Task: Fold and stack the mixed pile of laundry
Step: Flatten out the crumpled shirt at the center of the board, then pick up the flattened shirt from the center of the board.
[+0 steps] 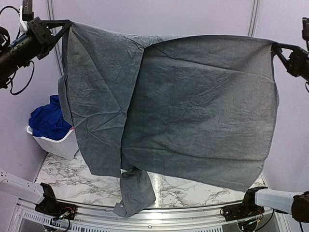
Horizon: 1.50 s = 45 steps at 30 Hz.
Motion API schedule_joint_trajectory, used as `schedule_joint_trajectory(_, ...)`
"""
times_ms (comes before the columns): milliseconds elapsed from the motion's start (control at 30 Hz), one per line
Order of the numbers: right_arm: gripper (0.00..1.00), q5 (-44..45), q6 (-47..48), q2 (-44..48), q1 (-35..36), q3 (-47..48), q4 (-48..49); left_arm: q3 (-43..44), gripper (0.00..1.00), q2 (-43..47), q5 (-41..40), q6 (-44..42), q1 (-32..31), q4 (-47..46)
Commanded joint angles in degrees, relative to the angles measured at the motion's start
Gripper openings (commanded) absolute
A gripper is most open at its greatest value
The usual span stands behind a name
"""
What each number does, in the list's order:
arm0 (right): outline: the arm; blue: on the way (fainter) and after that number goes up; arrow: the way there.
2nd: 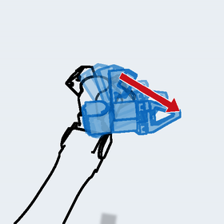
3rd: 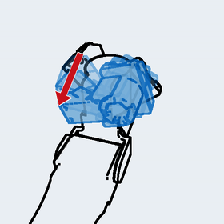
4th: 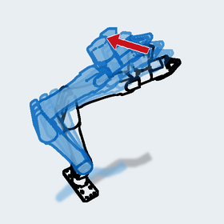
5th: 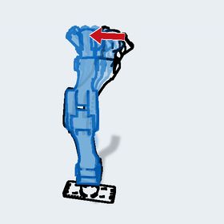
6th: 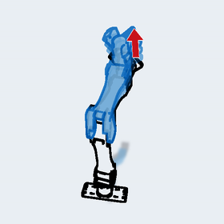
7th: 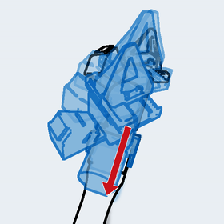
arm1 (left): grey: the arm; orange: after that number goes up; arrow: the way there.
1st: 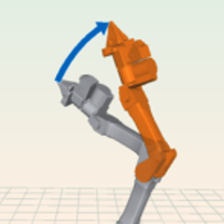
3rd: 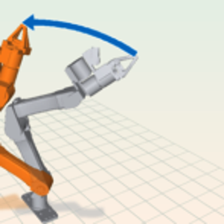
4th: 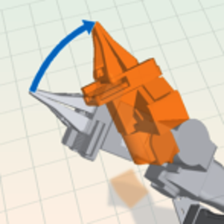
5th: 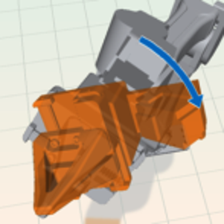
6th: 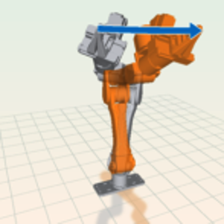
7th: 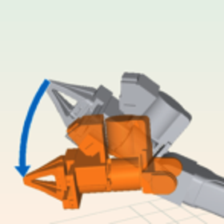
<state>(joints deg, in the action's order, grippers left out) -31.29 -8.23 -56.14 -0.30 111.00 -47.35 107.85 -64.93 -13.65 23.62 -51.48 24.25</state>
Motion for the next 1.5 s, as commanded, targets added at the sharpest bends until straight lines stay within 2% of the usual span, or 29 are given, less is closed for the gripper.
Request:
schedule_joint_trajectory(0,0.0,11.05,0.57,-3.52,-0.71,-9.98,-0.99,-2.76,0.0,-3.24,-15.43,-2.01,0.1,0.7)
schedule_joint_trajectory(133,0.0,11.88,0.96,-8.38,-0.67,-21.52,4.95,-7.64,0.0,-9.08,-19.35,-0.14,3.63,2.57)
schedule_joint_trajectory(200,0.0,10.54,1.3,-12.5,-0.7,-25.36,7.33,-10.29,0.0,-12.78,-18.96,1.67,6.75,2.77)
schedule_joint_trajectory(267,0.0,10.05,1.42,-17.92,-0.69,-28.0,9.52,-11.89,0.0,-17.64,-15.31,3.37,11.42,2.77)
schedule_joint_trajectory(300,0.04,10.59,1.55,-20.88,-0.66,-28.51,10.41,-12.03,0.0,-20.55,-15.06,4.45,14.18,2.96)
schedule_joint_trajectory(333,0.17,12.52,1.24,-24.15,-0.54,-28.37,10.74,-11.9,0.0,-23.36,-14.23,5.66,16.55,2.67)
schedule_joint_trajectory(367,0.3,14.15,1.7,-27.32,-0.51,-26.88,10.1,-10.47,0.04,-26.77,-11.95,5.68,18.62,2.47)
schedule_joint_trajectory(433,0.46,18.35,1.91,-32.63,-0.53,-21.85,6.49,-4.81,0.25,-33.45,-10.19,4.13,21.01,4.63)
schedule_joint_trajectory(467,0.51,19.17,2.2,-33.82,-0.5,-19.99,5.61,-1.03,0.34,-36.39,-10.11,2.21,21.41,6.58)
schedule_joint_trajectory(533,0.59,19.63,2.36,-34.21,-0.42,-17.38,4.36,5.05,0.63,-40.75,-10.88,0.27,21.5,11.01)
schedule_joint_trajectory(600,0.61,17.02,2.81,-33.0,-0.33,-17.53,2.82,6.72,0.79,-41.86,-10.44,0.05,21.51,13.69)
schedule_joint_trajectory(700,0.61,11.75,2.39,-29.51,2.05,-22.59,1.23,1.24,0.98,-38.39,-7.85,0.34,21.39,14.16)
schedule_joint_trajectory(900,0.6,6.72,-3.02,-21.29,12.17,-44.45,7.18,-15.08,0.99,-29.63,0.85,-0.91,17.98,14.05)
schedule_joint_trajectory(1033,0.58,6.04,-5.23,-20.86,14.92,-52.96,12.0,-24.77,0.99,-27.06,2.72,0.57,14.22,14.07)
schedule_joint_trajectory(1233,0.58,6.08,-5.01,-26.63,15.21,-56.69,17.3,-33.4,0.99,-28.73,6.54,3.84,10.77,12.6)
schedule_joint_trajectory(1467,0.56,9.7,-3.98,-36.54,15.0,-54.4,18.85,-37.79,0.99,-34.82,9.79,7.18,10.2,6.78)
